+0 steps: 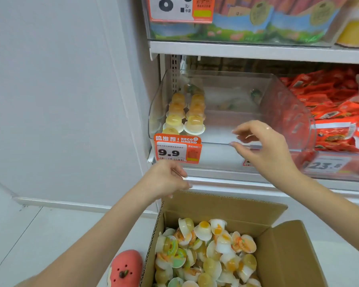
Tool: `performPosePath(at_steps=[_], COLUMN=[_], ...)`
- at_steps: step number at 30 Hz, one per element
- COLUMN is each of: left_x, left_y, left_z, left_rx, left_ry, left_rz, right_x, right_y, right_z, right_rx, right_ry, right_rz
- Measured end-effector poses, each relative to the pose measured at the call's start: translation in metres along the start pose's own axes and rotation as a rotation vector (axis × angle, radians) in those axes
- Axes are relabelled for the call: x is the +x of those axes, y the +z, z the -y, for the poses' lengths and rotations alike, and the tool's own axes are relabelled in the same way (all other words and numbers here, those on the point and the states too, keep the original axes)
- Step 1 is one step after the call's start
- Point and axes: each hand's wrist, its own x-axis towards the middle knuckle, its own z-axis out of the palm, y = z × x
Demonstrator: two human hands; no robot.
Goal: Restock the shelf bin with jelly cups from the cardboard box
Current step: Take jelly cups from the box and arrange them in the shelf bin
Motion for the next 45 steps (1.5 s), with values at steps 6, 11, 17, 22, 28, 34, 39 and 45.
performPosePath(at_steps=[6,11,17,22,28,34,39,45], left_x=[0.011,0.017,0.018,0.024,0.043,0.062,0.040,0.020], left_y=[0.081,0.146,0.168,0.171,0.171,0.173,0.167,0.161], left_z=[0.060,0.135,0.200,0.224,0.226,0.229,0.229,0.234], left_rx=[0.381,0.780,1.001,1.071,0.891,1.067,0.963,0.881], left_ry=[0.010,-0.118,-0.081,-0.011,-0.073,-0.078,0.092,0.240], left_rz=[0.144,0.207,0.189,0.122,0.031,0.054,-0.051,-0.140], right_x=[-0.134,-0.224,-0.275,-0.277,-0.244,-0.234,-0.261,-0.267], right_y=[0.012,0.057,0.101,0.144,0.208,0.247,0.269,0.283], right_z=[-0.044,-0.099,-0.112,-0.094,-0.069,-0.053,-0.037,-0.031], right_rx=[-0.157,-0.112,0.022,0.145,0.052,-0.227,-0.322,-0.179], right_ry=[0.046,0.593,0.853,0.690,0.354,0.171,0.439,0.754], right_rz=[0.396,0.789,0.853,0.910,0.941,1.010,1.009,0.775])
